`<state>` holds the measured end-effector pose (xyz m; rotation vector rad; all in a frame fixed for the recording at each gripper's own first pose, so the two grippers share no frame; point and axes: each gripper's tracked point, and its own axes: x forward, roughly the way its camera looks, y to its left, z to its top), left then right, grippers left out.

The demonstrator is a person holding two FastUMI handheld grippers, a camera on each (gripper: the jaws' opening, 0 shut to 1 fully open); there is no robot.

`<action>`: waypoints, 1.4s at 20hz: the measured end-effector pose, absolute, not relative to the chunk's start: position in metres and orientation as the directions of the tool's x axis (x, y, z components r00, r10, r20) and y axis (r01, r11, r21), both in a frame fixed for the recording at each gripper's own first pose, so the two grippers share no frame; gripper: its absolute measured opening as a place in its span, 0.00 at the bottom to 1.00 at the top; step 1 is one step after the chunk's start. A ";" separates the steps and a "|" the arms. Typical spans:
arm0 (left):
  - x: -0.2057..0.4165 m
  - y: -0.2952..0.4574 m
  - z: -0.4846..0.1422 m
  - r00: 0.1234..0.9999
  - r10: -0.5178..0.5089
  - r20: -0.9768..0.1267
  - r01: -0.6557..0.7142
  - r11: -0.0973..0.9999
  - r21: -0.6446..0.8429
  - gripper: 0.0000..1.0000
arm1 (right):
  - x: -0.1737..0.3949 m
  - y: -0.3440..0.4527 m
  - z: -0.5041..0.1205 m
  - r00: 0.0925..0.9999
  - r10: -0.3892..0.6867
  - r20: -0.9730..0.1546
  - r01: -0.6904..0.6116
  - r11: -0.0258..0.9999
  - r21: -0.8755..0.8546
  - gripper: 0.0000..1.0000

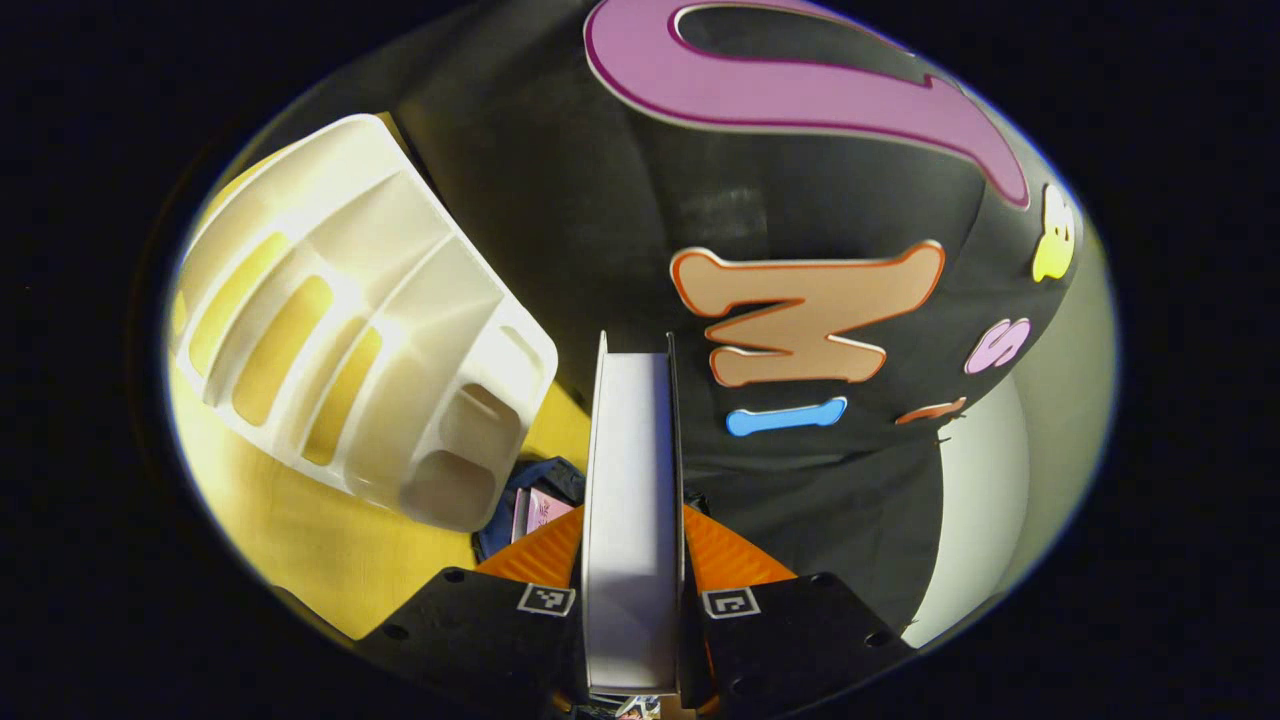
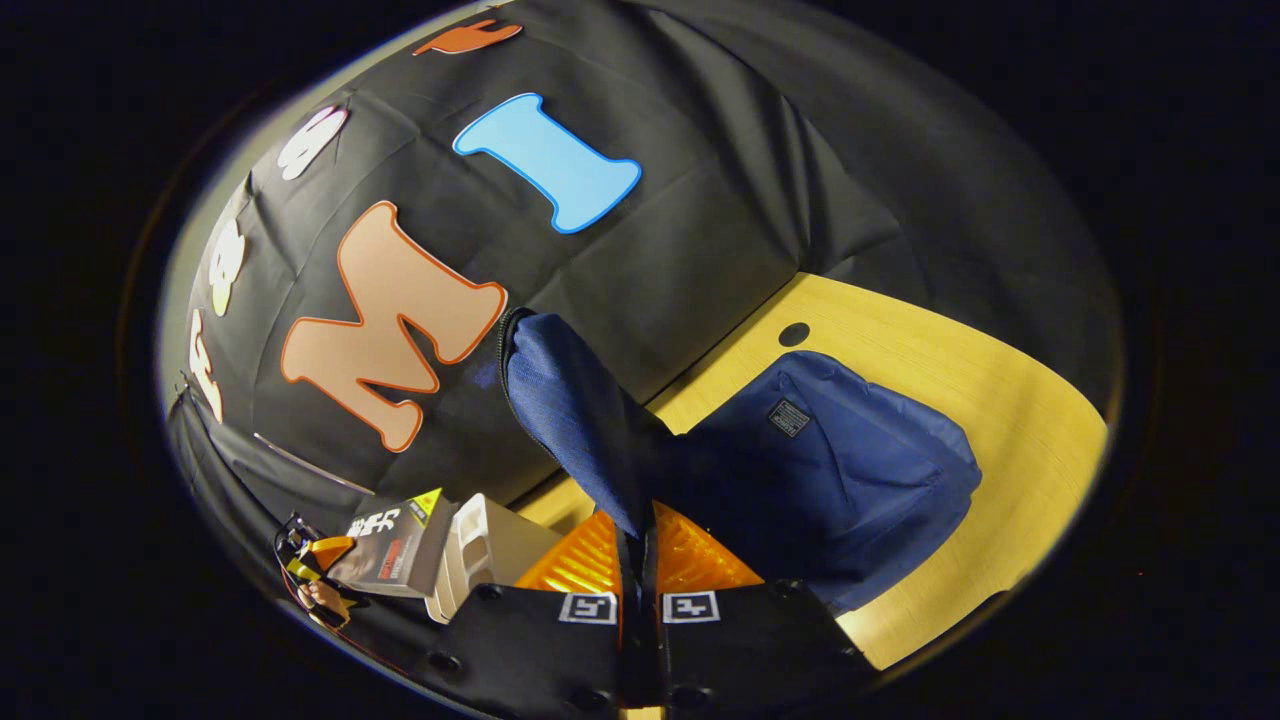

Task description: Open the schoolbag, grab two books from the bookshelf and put them into the schoolbag.

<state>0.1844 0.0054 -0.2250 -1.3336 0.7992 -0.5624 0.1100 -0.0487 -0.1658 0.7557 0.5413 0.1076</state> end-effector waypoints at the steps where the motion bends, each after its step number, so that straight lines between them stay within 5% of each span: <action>1: 0.185 -0.006 -0.230 0.614 -0.765 -0.191 -0.087 0.175 -0.981 0.31 | 0.110 -0.048 -0.165 0.859 0.284 -0.426 0.096 0.729 0.678 0.03; 20: 0.181 -0.202 -0.333 0.466 -0.803 -0.372 -0.183 0.324 -0.928 0.32 | 0.111 -0.051 -0.163 0.856 0.305 -0.416 0.081 0.716 0.693 0.03; 28: 0.181 -0.256 -0.360 0.465 -0.823 -0.326 -0.261 0.224 -0.939 0.34 | 0.111 -0.050 -0.163 0.853 0.318 -0.413 0.069 0.717 0.693 0.02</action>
